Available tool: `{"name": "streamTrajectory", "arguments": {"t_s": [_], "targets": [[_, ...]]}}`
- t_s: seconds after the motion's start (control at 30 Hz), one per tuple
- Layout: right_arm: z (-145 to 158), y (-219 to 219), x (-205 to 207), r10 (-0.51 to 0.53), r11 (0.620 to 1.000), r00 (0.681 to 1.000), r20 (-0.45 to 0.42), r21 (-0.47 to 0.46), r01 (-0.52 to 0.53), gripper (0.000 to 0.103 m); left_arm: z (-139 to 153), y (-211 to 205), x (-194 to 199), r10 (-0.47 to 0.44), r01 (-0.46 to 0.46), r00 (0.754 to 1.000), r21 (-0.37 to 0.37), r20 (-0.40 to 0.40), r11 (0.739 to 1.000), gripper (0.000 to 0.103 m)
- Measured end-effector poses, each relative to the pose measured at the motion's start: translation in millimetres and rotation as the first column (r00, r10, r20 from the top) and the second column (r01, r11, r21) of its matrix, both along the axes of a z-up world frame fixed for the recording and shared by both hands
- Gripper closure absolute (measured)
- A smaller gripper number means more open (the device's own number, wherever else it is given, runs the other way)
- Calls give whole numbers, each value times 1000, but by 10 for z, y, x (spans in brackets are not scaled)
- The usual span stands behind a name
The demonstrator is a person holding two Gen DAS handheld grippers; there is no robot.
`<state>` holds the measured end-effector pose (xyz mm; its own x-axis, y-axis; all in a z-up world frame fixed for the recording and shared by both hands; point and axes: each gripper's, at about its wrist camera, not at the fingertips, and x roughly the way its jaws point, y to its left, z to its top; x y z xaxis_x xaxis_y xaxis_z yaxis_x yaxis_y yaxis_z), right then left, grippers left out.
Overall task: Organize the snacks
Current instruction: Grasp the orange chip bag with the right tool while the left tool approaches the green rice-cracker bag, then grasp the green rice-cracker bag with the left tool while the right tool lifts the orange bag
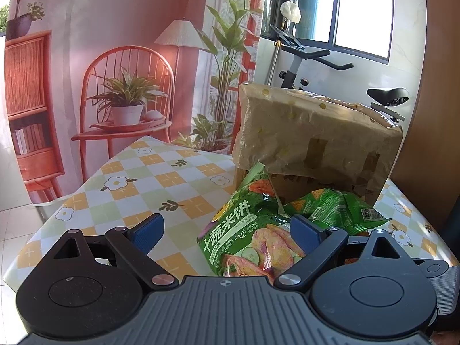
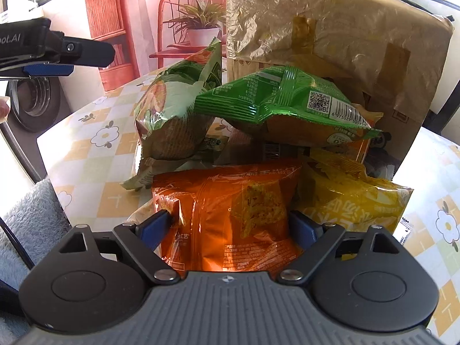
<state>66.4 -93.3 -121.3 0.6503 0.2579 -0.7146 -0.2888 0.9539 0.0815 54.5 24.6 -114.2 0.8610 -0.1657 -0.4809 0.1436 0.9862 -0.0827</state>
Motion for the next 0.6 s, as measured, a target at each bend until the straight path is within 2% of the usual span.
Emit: {"name": "streamTrajectory", "arguments": {"t_s": [0.17, 0.6], "targets": [[79, -147, -102, -46, 998, 998, 35, 43, 44, 36, -1, -45, -1, -6, 6, 1000, -5, -1, 1000, 7], [361, -540, -271, -236, 967, 960, 150, 129, 218, 39, -24, -154, 79, -24, 23, 1000, -27, -20, 999, 8]]}}
